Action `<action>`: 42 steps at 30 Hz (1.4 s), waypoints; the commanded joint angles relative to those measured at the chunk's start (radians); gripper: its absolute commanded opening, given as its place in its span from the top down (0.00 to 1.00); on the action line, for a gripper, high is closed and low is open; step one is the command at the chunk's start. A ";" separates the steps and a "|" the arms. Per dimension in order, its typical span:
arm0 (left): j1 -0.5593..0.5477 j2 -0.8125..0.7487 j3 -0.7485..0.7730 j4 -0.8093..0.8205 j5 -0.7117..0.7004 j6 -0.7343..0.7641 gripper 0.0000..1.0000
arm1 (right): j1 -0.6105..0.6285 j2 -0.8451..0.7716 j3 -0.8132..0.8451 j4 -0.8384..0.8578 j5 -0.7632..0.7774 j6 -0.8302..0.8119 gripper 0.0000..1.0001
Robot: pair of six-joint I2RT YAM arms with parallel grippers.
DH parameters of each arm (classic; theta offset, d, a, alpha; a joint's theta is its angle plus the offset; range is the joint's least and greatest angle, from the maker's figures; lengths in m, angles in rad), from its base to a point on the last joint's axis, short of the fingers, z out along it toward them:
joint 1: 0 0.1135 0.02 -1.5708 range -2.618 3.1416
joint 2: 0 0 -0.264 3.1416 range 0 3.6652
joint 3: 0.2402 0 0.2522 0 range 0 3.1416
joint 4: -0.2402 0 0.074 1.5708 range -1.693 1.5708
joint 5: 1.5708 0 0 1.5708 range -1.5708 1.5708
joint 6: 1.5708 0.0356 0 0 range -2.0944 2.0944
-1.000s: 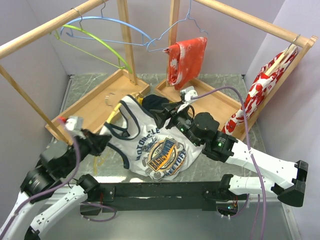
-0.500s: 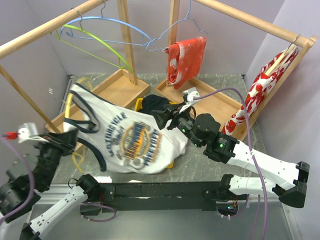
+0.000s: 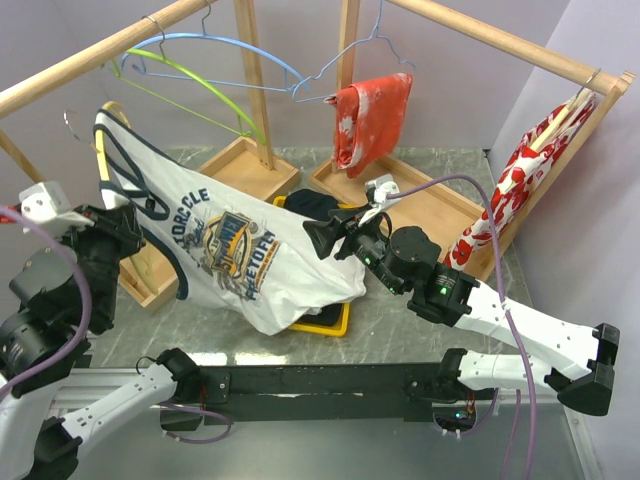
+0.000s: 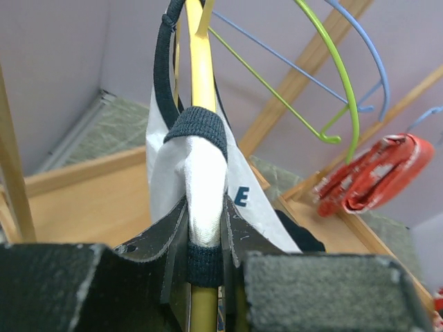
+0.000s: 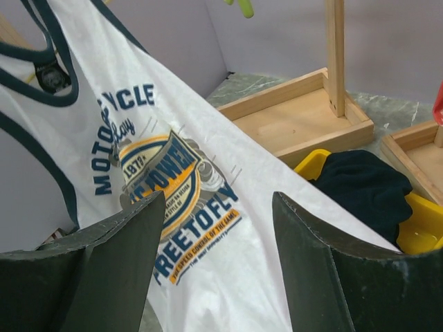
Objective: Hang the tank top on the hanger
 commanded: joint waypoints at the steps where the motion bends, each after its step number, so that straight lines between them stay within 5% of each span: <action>1: 0.000 0.058 0.097 0.179 -0.119 0.139 0.99 | 0.005 -0.026 0.055 0.000 0.020 -0.007 0.29; 23: 0.008 0.280 0.166 0.418 -0.389 0.468 0.99 | 0.005 0.040 0.203 -0.116 -0.015 -0.035 0.29; 29: 0.141 0.342 0.219 0.290 -0.234 0.336 0.99 | 0.005 0.054 0.212 -0.127 -0.024 -0.027 0.29; 33: 0.360 0.366 0.206 0.211 -0.017 0.239 0.99 | 0.006 0.049 0.206 -0.132 -0.017 -0.029 0.29; 42: 0.505 0.376 0.176 0.205 0.180 0.155 0.99 | 0.006 0.022 0.180 -0.136 0.002 -0.033 0.29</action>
